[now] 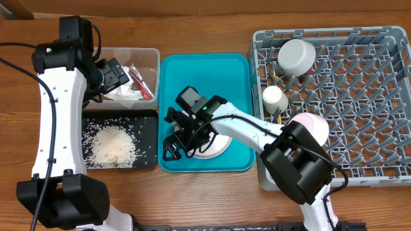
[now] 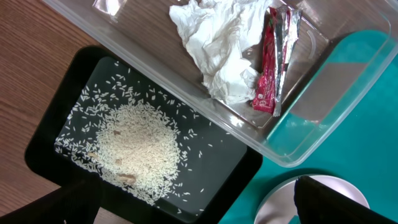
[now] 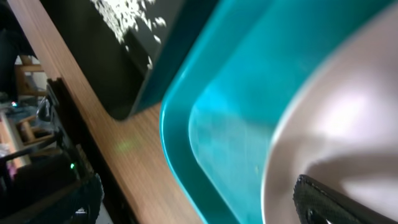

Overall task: Sort waste into correct bins and load items into the dishwasher
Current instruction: 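Grasp the edge of the pink plate with the right gripper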

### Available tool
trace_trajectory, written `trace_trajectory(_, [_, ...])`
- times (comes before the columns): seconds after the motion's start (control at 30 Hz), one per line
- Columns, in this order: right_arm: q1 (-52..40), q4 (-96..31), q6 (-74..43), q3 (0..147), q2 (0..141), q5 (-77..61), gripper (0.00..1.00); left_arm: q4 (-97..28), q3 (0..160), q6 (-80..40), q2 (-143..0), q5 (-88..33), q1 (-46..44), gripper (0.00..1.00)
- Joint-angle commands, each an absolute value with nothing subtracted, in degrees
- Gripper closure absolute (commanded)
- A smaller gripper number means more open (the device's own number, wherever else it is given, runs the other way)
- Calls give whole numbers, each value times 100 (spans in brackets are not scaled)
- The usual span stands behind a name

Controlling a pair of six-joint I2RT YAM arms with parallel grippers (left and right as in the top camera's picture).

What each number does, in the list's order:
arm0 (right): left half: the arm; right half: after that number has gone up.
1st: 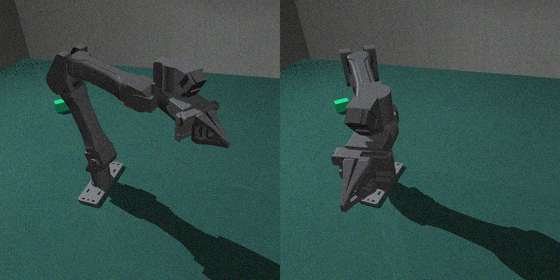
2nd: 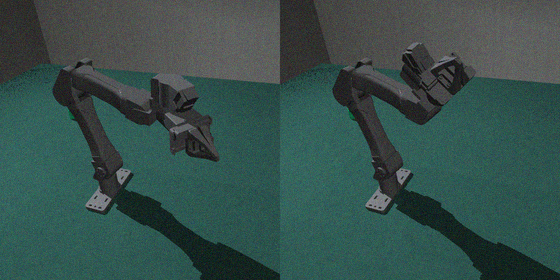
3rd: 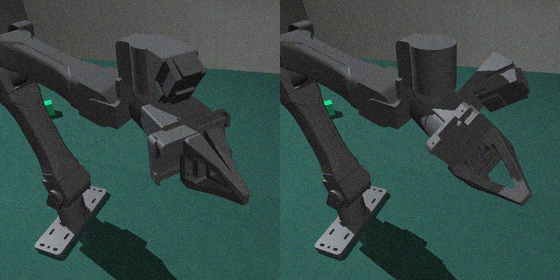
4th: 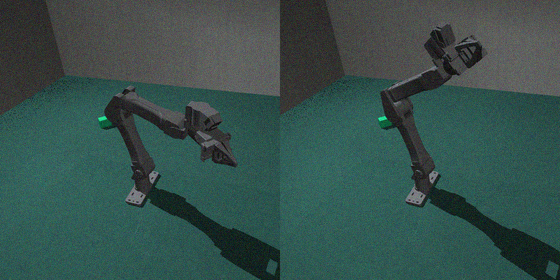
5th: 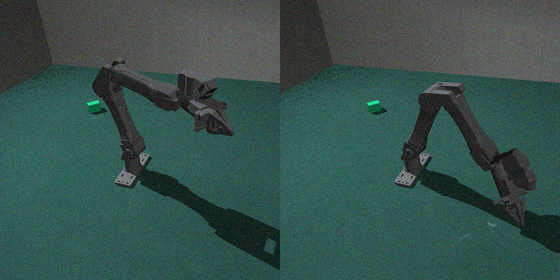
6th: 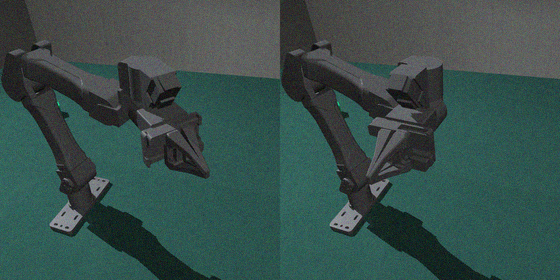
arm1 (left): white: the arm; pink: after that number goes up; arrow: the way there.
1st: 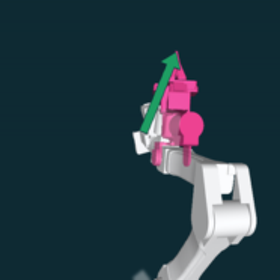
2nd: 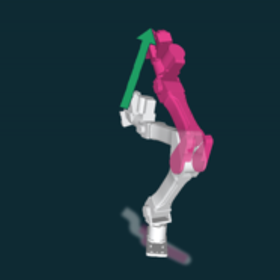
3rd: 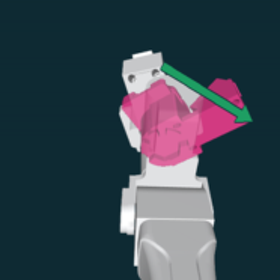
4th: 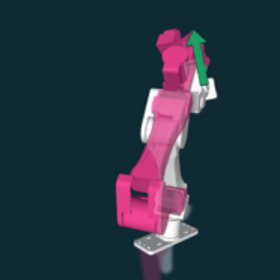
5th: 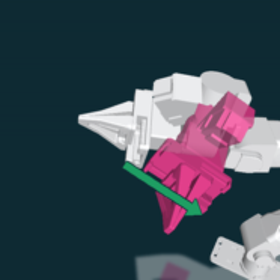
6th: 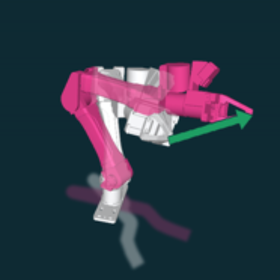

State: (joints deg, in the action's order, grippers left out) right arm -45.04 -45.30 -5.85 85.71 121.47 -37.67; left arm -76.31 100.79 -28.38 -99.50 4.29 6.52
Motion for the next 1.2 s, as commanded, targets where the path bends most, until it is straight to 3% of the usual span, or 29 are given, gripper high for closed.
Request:
trace_trajectory(0.0, [-4320,-4845,-462,9019,11813,-3905,0,-7625,10206,-2832,-9933,447,674,0])
trace_trajectory(0.3, [-4139,-6173,-1061,9725,11205,-113,0,-7625,10206,-2832,-9933,445,674,0])
trace_trajectory(0.53, [-4139,-6307,-1050,9358,11220,-102,1,-7625,10206,-2832,-9933,445,674,0])
trace_trajectory(0.57, [-4139,-6267,-1050,9277,11220,-71,19,-7625,10206,-2832,-9933,447,674,0])
trace_trajectory(0.6, [-4139,-6217,-1052,9196,11220,-36,30,-7625,10206,-2832,-9933,445,674,0])
trace_trajectory(0.63, [-4139,-6158,-1055,9107,11220,1,41,-7625,10206,-2832,-9933,445,674,0])
trace_trajectory(0.67, [-4139,-6088,-1055,9017,11220,19,44,-7625,10206,-2832,-9933,447,674,0])
trace_trajectory(0.93, [-4106,-5509,-1509,8449,11220,1052,42,-7625,10206,-2832,-9933,445,674,0])
trace_trajectory(1.17, [-4106,-5074,-1505,8167,11220,1114,36,-7625,10206,-2832,-9933,445,674,0])
